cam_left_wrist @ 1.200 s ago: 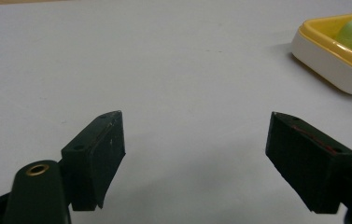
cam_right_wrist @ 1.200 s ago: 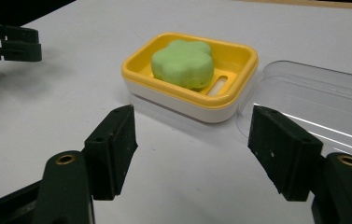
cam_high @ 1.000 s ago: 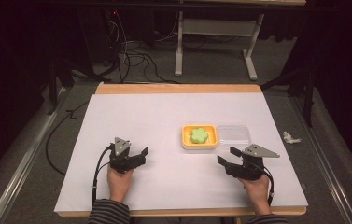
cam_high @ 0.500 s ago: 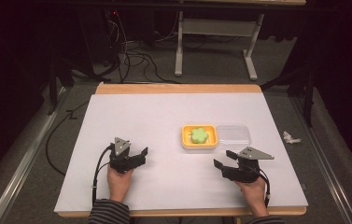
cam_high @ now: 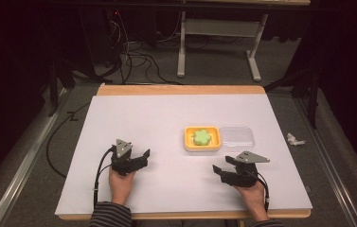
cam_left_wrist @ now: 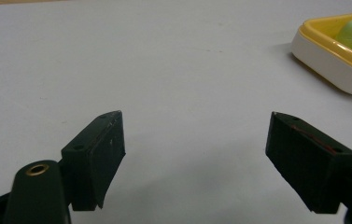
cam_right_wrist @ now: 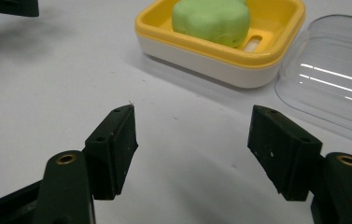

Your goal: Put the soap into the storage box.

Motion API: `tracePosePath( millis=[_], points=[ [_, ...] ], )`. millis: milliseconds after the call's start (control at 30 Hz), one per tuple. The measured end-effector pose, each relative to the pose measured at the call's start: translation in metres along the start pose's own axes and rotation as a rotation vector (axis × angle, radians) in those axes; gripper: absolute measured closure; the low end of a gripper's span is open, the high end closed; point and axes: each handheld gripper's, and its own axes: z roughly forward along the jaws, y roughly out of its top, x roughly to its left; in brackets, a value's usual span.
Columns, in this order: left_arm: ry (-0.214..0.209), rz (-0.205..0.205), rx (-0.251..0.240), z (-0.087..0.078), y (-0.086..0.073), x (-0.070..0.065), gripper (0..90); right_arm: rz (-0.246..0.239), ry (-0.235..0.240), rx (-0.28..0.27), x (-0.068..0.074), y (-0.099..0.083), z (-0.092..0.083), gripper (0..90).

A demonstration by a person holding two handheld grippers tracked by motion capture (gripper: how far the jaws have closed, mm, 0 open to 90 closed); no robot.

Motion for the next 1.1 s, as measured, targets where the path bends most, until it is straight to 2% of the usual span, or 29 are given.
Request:
tracePosePath(
  millis=[567,867,1100],
  points=[
    [0.0,0.0,0.0,0.0,0.0,0.0,20.2,-0.006,-0.016,0.052,0.005,-0.004,0.012,33.5],
    [0.002,0.003,0.0,0.0,0.0,0.0,20.2,-0.048,-0.039,0.086,0.009,-0.005,0.016,33.1],
    [0.005,0.005,0.002,0.0,0.0,0.0,20.2,-0.053,-0.049,0.101,0.011,-0.005,0.018,32.7]
  ],
)
